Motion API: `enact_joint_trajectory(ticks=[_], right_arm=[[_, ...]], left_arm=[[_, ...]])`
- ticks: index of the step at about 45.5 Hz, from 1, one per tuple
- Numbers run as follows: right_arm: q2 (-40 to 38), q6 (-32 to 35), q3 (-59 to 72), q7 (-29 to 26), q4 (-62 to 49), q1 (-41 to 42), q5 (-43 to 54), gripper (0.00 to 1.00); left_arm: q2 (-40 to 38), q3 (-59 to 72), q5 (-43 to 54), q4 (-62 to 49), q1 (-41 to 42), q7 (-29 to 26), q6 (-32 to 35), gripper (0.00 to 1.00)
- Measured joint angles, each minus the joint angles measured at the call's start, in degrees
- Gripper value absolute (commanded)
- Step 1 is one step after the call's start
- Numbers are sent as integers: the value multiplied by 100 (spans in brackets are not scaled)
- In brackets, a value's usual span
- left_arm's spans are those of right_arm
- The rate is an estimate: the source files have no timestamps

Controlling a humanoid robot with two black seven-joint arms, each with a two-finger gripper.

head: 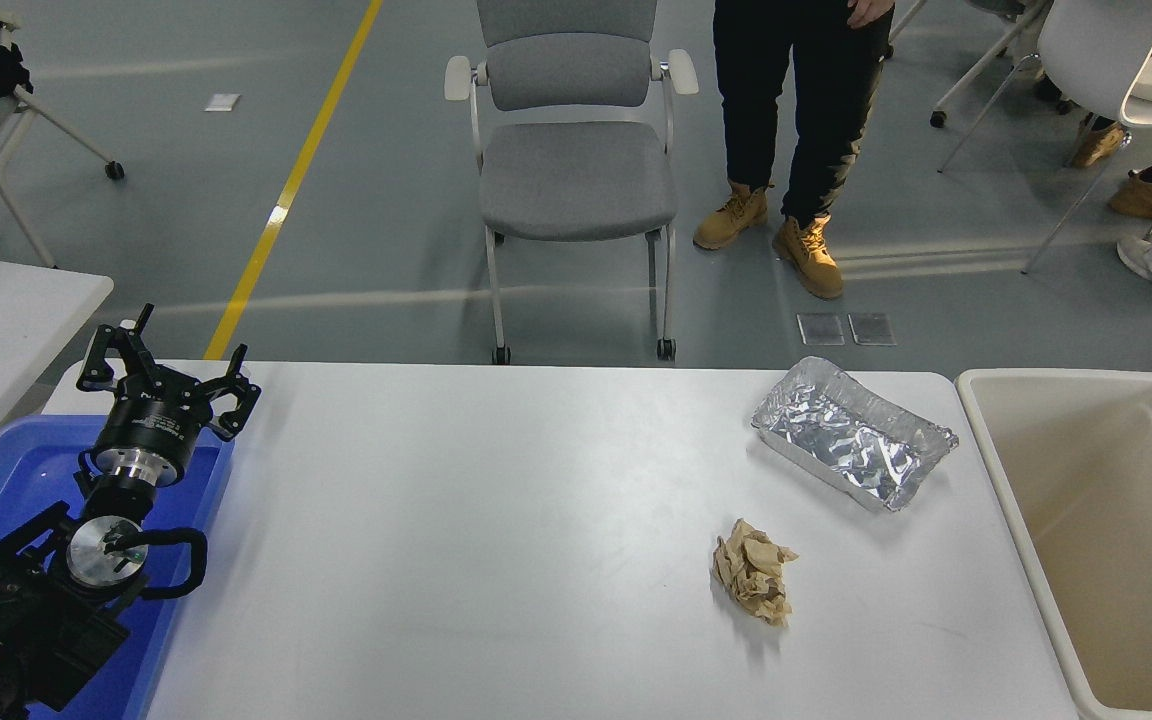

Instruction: Clean the table surface

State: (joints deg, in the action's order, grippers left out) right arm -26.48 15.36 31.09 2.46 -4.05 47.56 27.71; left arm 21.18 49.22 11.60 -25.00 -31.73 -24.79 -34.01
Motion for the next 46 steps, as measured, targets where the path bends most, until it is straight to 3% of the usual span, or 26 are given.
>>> enact_joint_trajectory(ticks=[21,46], right_arm=[[514,-324,100,-2,98,-390,-1,0],[615,-422,126,0,87,-761,6,0]], left_arm=[[0,0,0,-1,0,0,0,100],[0,0,0,-1,0,0,0,100]])
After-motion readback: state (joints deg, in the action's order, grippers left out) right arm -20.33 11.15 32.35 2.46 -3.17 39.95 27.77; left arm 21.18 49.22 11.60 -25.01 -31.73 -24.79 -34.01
